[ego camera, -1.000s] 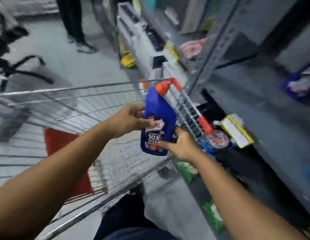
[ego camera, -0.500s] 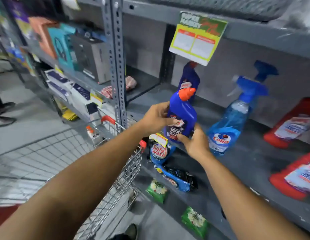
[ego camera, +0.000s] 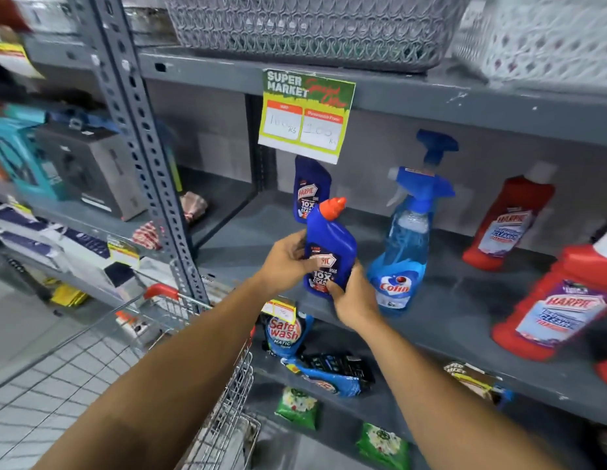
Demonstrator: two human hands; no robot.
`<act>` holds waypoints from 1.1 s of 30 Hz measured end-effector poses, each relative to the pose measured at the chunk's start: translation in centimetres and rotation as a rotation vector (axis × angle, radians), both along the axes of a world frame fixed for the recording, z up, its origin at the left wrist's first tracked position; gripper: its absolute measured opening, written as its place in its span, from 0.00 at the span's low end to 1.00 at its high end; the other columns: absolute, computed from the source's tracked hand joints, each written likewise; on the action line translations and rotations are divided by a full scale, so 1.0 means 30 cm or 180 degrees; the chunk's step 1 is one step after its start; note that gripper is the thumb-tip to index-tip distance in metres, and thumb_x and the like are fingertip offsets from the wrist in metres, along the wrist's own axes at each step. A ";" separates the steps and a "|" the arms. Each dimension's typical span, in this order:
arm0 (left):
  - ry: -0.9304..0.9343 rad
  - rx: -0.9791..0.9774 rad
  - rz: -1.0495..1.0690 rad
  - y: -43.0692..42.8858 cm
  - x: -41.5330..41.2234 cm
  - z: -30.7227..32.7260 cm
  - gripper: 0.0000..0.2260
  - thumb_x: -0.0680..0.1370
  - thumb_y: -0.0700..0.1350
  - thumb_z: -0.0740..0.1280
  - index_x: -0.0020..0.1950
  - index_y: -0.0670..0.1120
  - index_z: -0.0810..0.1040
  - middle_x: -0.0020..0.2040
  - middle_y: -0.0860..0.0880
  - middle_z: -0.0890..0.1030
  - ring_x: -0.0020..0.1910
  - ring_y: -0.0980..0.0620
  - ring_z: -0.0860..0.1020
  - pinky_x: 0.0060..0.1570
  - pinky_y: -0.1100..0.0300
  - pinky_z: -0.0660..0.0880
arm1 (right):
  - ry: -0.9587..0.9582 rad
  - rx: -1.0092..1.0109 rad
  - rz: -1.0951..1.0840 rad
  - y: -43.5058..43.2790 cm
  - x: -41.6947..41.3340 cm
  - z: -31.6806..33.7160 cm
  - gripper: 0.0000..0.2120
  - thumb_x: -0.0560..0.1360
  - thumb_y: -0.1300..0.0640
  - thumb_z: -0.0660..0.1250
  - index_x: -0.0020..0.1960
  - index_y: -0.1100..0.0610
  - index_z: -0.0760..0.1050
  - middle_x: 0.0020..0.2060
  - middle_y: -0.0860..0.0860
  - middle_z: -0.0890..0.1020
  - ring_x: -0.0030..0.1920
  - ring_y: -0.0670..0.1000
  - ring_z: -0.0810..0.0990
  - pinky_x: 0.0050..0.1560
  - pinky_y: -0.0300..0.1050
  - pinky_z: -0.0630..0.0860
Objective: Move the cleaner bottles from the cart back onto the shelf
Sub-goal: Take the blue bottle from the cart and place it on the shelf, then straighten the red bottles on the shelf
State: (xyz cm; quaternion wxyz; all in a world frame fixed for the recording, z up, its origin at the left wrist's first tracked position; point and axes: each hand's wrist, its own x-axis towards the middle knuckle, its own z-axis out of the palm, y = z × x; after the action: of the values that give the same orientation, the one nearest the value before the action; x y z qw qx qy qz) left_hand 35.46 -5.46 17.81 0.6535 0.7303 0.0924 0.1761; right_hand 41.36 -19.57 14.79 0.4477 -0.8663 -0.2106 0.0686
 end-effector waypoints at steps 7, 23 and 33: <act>0.0436 0.0786 -0.0310 0.040 -0.052 -0.157 0.37 0.63 0.31 0.59 0.71 0.50 0.65 0.67 0.47 0.76 0.67 0.52 0.73 0.66 0.47 0.72 | 0.0135 0.0003 -0.0137 0.043 -0.072 -0.049 0.22 0.73 0.62 0.64 0.64 0.55 0.61 0.55 0.52 0.78 0.54 0.57 0.79 0.45 0.41 0.66; 0.0644 0.0595 0.0293 0.206 -0.143 -0.184 0.34 0.70 0.31 0.57 0.73 0.56 0.62 0.66 0.50 0.77 0.64 0.52 0.76 0.64 0.44 0.74 | 0.0436 -0.0443 0.0097 0.263 -0.095 -0.030 0.24 0.75 0.62 0.61 0.69 0.59 0.59 0.61 0.56 0.78 0.57 0.58 0.78 0.50 0.46 0.72; 0.0071 0.1561 0.0353 -0.119 -0.207 -0.195 0.29 0.71 0.35 0.58 0.72 0.45 0.64 0.75 0.50 0.64 0.75 0.54 0.60 0.72 0.71 0.53 | -0.0395 0.0698 -0.1170 -0.255 -0.113 -0.133 0.23 0.71 0.68 0.67 0.61 0.49 0.67 0.55 0.55 0.75 0.52 0.54 0.79 0.53 0.48 0.76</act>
State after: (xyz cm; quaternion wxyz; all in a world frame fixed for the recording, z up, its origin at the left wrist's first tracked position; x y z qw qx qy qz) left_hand 29.24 -9.03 11.96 0.4450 0.8628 0.0940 0.2208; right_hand 37.98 -27.20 10.79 0.5303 -0.8389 -0.0826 -0.0909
